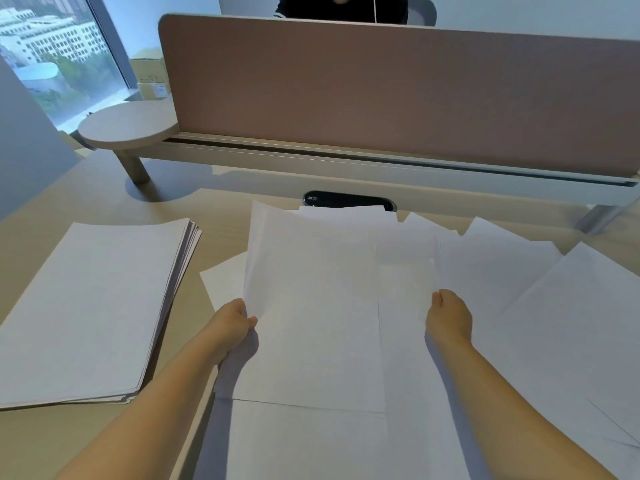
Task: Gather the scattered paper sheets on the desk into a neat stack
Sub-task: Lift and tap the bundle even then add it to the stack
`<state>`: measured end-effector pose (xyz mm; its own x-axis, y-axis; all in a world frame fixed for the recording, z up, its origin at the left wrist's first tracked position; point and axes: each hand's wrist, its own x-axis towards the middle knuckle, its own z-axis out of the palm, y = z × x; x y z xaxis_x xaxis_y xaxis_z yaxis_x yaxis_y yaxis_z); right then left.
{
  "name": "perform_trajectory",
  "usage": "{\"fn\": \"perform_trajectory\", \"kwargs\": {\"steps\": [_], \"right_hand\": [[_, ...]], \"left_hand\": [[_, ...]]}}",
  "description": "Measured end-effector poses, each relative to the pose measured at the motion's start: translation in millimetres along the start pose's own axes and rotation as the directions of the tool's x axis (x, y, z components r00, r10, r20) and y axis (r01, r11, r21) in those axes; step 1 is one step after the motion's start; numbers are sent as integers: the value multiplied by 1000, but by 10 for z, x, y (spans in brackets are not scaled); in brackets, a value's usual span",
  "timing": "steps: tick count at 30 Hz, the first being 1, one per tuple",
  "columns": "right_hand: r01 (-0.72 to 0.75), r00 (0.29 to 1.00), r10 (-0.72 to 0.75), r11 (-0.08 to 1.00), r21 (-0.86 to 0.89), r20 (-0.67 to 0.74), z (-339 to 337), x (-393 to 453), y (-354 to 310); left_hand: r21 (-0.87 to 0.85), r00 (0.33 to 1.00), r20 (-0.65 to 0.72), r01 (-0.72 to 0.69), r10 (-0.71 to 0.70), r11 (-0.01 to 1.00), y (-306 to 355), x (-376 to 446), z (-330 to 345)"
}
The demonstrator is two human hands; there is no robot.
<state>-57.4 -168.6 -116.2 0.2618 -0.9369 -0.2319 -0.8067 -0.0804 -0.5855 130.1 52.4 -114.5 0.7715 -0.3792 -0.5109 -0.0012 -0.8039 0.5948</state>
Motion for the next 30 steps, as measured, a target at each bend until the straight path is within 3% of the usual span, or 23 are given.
{"fn": "perform_trajectory", "kwargs": {"steps": [2,4,7,13,18,21,26,30], "right_hand": [[-7,999,15,976,-219,37,-6,-8,24],[-21,997,42,948,-318,61,-19,-31,56],[-47,991,80,959,-279,107,0,-77,83],[-35,963,83,982,-187,255,127,-223,43],[-53,993,84,943,-328,81,-74,-276,59],[-101,984,136,960,-260,119,-120,-266,157],[-106,958,88,993,54,271,60,-429,137],[-104,939,53,986,132,340,160,-469,114]], "left_hand": [[-56,1000,12,21,-20,998,-18,6,-4],[-164,999,16,33,-31,986,-15,-11,28],[-293,999,8,45,-45,955,33,-81,127],[-370,995,74,93,-70,924,136,-178,360],[-353,988,107,138,-107,925,35,-205,304],[-372,990,111,120,-84,920,-15,-226,289],[-404,995,84,81,-51,911,-30,-255,422],[-365,999,4,45,-47,930,-57,-287,378]]}}
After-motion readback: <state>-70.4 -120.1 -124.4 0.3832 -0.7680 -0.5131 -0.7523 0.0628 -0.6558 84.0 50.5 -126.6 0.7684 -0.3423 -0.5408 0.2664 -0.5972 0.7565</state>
